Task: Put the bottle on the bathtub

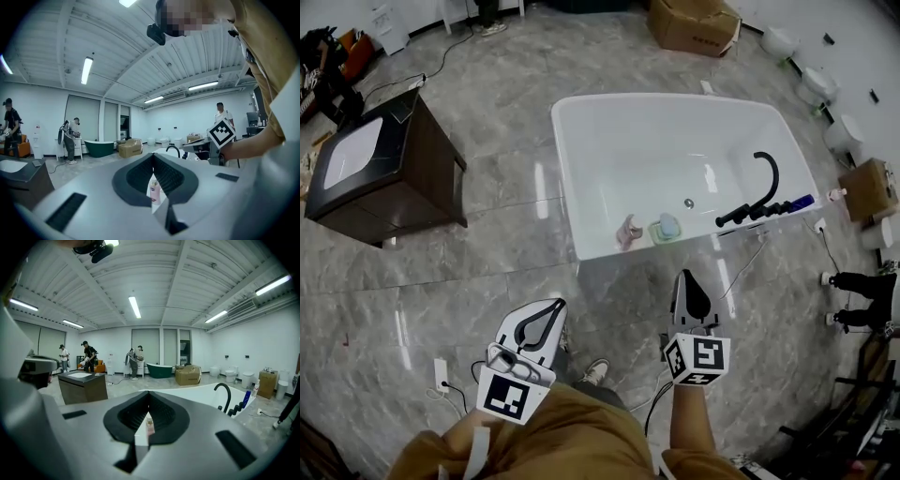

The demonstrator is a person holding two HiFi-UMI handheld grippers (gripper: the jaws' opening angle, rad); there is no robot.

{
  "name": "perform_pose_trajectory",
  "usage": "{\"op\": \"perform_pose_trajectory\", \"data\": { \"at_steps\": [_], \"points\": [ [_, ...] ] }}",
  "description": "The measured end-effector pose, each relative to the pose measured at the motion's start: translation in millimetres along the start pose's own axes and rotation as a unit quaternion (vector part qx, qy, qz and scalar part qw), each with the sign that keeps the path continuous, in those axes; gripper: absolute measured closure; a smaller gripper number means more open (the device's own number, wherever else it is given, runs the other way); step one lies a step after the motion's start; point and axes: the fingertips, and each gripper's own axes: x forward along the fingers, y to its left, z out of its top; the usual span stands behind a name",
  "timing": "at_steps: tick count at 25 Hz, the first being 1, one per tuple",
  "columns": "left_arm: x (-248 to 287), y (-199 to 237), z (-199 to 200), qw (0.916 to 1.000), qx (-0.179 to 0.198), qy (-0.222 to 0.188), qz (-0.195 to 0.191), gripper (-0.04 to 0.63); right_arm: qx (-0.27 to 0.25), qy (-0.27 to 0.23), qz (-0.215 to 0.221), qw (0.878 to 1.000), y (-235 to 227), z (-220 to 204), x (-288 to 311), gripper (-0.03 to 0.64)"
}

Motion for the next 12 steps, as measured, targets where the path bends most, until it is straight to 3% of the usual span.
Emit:
{"op": "perform_pose_trajectory", "data": {
  "at_steps": [10,12],
  "points": [
    [7,-9,34,0.999,0.021,-0.039,-0.011,0.588,-0.027,-0.067,0.027,0.997,22,87,-56,0.613],
    [8,-10,36,0.9993,-0.011,-0.035,-0.004,0.588,-0.035,-0.08,0.029,0.996,25,103,-68,0.612]
  ]
}}
